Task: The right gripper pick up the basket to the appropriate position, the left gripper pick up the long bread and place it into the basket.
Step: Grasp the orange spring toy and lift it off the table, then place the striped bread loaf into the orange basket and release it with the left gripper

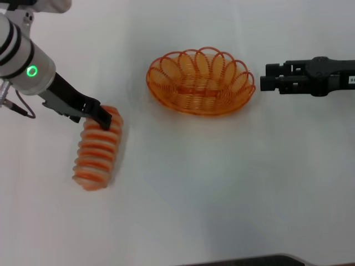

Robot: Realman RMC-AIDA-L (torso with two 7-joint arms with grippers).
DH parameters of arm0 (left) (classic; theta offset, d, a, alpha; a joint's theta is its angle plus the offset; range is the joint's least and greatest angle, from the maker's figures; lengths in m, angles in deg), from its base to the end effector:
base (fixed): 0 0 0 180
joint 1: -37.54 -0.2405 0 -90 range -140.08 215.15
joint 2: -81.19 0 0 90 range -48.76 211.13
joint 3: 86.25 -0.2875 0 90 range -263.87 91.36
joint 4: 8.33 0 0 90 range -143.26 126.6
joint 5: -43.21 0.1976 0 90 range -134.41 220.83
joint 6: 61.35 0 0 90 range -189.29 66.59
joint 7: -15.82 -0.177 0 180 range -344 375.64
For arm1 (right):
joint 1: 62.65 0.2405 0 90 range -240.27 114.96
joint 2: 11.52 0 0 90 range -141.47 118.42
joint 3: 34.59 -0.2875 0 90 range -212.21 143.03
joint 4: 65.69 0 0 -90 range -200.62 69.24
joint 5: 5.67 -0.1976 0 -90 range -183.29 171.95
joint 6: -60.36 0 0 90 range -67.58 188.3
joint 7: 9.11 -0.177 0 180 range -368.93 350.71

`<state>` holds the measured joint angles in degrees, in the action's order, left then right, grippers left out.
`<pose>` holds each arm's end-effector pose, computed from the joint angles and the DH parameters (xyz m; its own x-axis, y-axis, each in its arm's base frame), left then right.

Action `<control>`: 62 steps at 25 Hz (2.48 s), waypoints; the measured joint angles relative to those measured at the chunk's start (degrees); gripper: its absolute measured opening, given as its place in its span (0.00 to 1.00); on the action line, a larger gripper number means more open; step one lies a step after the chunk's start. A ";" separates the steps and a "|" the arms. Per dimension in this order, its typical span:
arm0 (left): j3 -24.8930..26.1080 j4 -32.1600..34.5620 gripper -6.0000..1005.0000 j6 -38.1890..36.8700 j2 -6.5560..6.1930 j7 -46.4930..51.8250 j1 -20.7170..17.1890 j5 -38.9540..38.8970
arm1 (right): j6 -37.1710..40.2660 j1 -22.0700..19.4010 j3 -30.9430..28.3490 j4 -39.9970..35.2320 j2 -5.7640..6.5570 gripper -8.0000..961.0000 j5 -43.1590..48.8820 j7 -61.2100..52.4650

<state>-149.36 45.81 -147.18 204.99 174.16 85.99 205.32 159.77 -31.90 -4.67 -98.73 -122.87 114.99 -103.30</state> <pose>-0.2291 0.3925 -0.0768 0.4289 0.8916 -0.1454 0.7578 -0.4427 -0.4793 0.2924 0.3355 0.0109 0.6221 -0.5904 -0.5142 -0.6689 -0.7421 0.0429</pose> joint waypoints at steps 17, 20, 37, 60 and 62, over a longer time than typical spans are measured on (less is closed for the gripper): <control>-2.24 -0.36 0.42 -0.15 0.13 -1.92 -0.05 -0.76 | -0.57 -0.44 -2.45 -0.02 -0.10 0.69 -0.08 0.32; -1.95 -0.07 0.39 -0.12 0.13 -2.87 -0.32 -0.76 | -0.62 -0.53 -2.76 0.00 -0.18 0.69 -0.08 0.32; 5.86 12.60 0.25 2.74 -2.04 -17.98 -2.58 -2.57 | -1.56 -1.76 -8.78 0.07 -0.53 0.69 -0.07 0.24; -14.09 9.55 0.13 13.76 0.35 -49.28 6.95 -19.30 | -9.58 -5.70 -12.47 4.02 -1.44 0.68 -0.07 -1.00; -14.55 7.79 0.13 13.82 0.34 -50.44 7.74 -20.37 | -9.92 -5.72 -12.51 4.12 -1.43 0.68 -0.08 -0.95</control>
<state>-163.91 53.61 -133.36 205.33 123.72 93.72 184.95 149.84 -37.62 -17.18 -94.61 -124.30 114.91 -104.24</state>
